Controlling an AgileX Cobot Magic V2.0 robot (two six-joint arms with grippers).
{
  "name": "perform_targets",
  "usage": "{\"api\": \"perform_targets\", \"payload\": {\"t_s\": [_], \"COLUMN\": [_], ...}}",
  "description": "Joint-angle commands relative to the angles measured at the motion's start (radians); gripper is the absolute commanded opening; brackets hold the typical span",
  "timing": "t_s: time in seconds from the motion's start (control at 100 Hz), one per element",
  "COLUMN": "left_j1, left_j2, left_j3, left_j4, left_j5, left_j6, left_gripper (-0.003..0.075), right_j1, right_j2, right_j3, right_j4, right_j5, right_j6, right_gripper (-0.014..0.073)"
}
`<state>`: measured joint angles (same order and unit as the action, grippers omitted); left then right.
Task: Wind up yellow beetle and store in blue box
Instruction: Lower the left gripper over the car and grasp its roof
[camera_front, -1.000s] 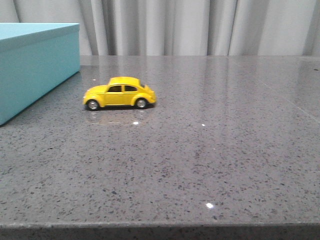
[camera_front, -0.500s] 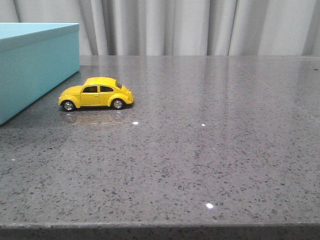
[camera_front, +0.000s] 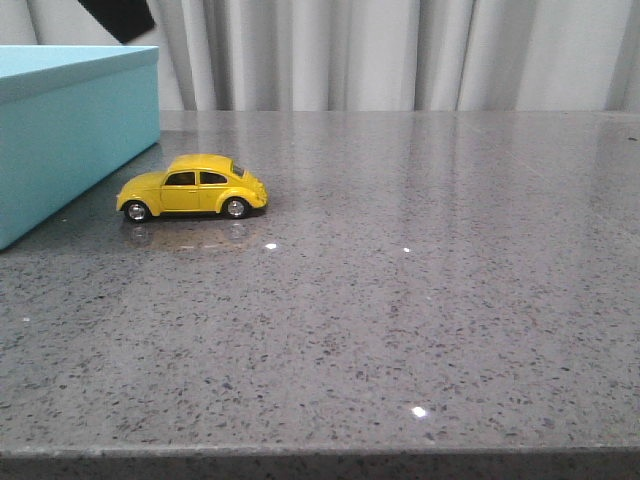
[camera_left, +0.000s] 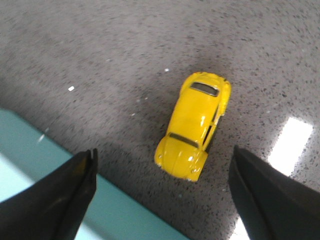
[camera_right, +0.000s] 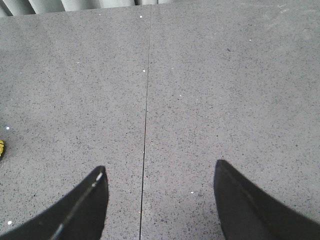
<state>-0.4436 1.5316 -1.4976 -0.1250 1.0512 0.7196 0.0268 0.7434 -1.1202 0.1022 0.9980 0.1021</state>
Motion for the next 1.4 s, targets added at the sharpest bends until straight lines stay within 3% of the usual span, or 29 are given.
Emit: {"api": "perform_targets", "payload": {"t_s": [0.0,0.3,0.88,1.39], "left_j1": [-0.022,-0.042,-0.062,-0.064], "left_j2": [0.004,0.101,0.173,0.231], "left_j3": [-0.042,-0.042,-0.042,-0.040], "left_j4": [-0.007,0.000,-0.007,-0.008], "left_j5": [-0.023,-0.026,-0.099,-0.050], "left_j6": [0.063,0.214,0.245,0.245], "left_gripper": [0.0531,0.0531,0.0530,0.0523], "right_j1": [-0.005,-0.005,-0.005,-0.005], "right_j2": [-0.005,-0.005,-0.005,-0.005], "right_j3": [-0.022,-0.022,-0.022,-0.022], "right_j4": [0.004,0.004,0.006,0.006], "right_j5": [-0.068,-0.066,-0.058,-0.058], "right_j6": [-0.009,-0.009,-0.009,-0.009], "right_gripper": [0.0466,0.0466,0.0466,0.0466]}}
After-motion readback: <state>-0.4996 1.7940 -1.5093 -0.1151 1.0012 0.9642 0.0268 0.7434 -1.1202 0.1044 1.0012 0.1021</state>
